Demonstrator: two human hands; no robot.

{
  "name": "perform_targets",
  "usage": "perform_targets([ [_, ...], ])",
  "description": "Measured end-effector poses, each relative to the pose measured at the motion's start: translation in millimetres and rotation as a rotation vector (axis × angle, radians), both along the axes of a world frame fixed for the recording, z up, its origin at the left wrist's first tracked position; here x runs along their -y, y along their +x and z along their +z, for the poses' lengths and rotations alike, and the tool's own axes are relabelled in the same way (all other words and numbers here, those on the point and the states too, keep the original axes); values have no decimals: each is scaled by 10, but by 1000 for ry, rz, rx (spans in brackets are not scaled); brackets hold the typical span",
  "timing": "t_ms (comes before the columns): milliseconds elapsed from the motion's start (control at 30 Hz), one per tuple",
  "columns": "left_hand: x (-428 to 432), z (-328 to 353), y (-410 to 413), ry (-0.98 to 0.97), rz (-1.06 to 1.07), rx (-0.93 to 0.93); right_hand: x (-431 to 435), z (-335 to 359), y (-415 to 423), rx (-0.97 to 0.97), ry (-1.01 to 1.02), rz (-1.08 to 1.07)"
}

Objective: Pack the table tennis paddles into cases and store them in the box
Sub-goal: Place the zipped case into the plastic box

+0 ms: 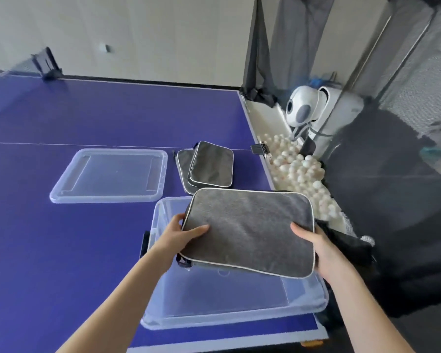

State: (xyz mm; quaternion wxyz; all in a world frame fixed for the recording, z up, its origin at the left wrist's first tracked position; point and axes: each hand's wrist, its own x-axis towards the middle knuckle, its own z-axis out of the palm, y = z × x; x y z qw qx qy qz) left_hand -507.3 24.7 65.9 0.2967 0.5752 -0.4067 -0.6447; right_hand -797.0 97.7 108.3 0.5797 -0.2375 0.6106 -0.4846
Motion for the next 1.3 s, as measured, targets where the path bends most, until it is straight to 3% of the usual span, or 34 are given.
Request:
perform_targets([
  [333, -370, -535, 40, 84, 253, 83, 420, -897, -81, -149, 81, 251],
  [500, -297, -732, 34, 133, 241, 144, 482, -1326, -15, -225, 137, 201],
  [767, -137, -1159, 51, 242, 0, 531, 500, -1794, 82, -383, 334, 227],
  [1033, -84, -1291, 4, 205, -182, 747, 484, -1940, 37, -581, 437, 301],
  [1300, -50, -1334, -11, 215, -246, 811, 489, -1864, 92, -791, 450, 396],
])
